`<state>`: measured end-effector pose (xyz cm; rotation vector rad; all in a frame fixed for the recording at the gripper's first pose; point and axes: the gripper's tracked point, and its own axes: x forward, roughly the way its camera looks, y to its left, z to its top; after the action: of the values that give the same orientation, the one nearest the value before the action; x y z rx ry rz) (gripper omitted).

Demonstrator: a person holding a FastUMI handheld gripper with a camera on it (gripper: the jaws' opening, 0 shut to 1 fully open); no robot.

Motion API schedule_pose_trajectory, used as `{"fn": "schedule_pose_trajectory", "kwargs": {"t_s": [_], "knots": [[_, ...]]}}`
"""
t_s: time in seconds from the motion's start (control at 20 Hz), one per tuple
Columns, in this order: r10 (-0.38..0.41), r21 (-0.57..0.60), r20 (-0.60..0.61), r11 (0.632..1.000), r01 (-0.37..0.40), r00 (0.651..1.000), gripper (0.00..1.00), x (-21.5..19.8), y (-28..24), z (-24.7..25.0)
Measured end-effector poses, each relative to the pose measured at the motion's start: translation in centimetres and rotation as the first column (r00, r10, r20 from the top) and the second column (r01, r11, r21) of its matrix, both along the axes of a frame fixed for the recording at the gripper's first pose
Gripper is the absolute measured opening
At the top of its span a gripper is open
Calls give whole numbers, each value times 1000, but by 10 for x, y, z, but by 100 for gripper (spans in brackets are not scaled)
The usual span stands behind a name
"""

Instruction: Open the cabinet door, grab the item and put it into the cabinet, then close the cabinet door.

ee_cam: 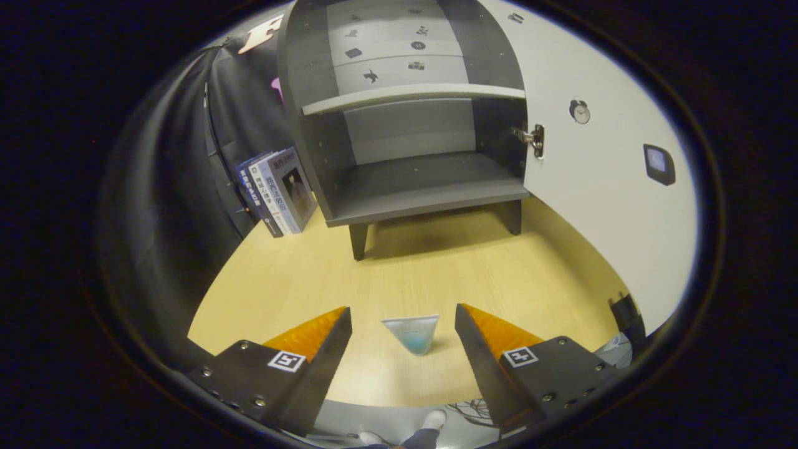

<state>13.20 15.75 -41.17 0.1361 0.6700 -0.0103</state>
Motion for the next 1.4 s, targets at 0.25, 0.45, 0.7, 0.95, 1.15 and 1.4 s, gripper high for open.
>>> {"fn": "schedule_pose_trajectory", "kwargs": {"t_s": [0.25, 0.45, 0.7, 0.95, 1.15, 1.4], "knots": [[-15, -33, -52, 999, 13, 999, 99, 6, -3, -40], [-39, -36, -50, 999, 37, 998, 64, 9, -8, -45], [-15, -39, -23, 999, 14, 1000, 56, 12, -11, -17], [8, -42, 51, 999, -6, 999, 56, 22, -19, 57], [43, -65, 194, 997, -31, 980, 56, 48, -20, 150], [63, -81, 371, 996, -36, 926, 55, 105, -20, 258]]}}
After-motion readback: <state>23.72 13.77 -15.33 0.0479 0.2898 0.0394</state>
